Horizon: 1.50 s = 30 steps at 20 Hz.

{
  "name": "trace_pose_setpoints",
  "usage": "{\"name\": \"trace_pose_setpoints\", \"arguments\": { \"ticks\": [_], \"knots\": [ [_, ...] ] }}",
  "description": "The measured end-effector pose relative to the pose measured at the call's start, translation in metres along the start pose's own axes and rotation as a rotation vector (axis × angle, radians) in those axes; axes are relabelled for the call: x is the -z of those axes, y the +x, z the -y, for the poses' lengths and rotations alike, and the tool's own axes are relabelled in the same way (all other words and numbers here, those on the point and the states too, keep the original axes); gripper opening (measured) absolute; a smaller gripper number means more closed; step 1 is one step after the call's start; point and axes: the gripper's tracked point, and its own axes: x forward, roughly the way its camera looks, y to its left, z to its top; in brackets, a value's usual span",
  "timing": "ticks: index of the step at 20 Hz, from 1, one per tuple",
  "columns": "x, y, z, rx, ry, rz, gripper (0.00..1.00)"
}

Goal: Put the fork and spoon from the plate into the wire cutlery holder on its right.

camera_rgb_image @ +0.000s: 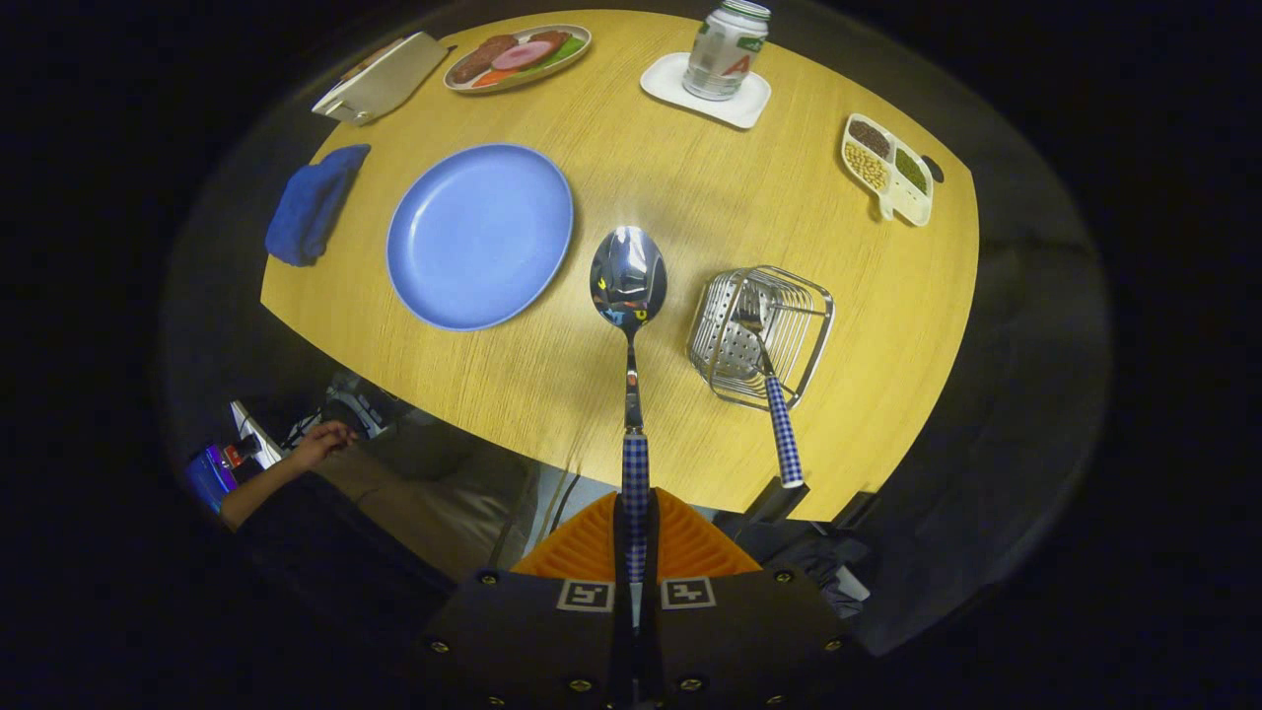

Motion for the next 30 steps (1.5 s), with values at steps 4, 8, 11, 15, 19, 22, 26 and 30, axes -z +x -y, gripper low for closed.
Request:
{"name": "trace_pose_setpoints", "arguments": {
  "ticks": [4, 8, 11, 15, 19, 22, 26, 30],
  "knots": [
    [0.011, -0.007, 0.013, 0.008, 0.031, -0.005, 0.03],
    [0.018, -0.004, 0.021, -0.031, 0.084, -0.044, 0.03],
    [0.025, -0.001, 0.034, -0.034, 0.119, -0.102, 0.03],
    [0.021, 0.002, 0.040, -0.057, 0.160, -0.128, 0.03],
    [0.019, 0.010, 0.056, -0.012, 0.167, -0.165, 0.03],
    [0.015, 0.018, 0.058, -0.013, 0.183, -0.190, 0.03],
    [0.007, 0.029, 0.061, -0.011, 0.199, -0.239, 0.03],
    [-0.004, 0.038, 0.063, -0.006, 0.192, -0.297, 0.03]
  ]
}}
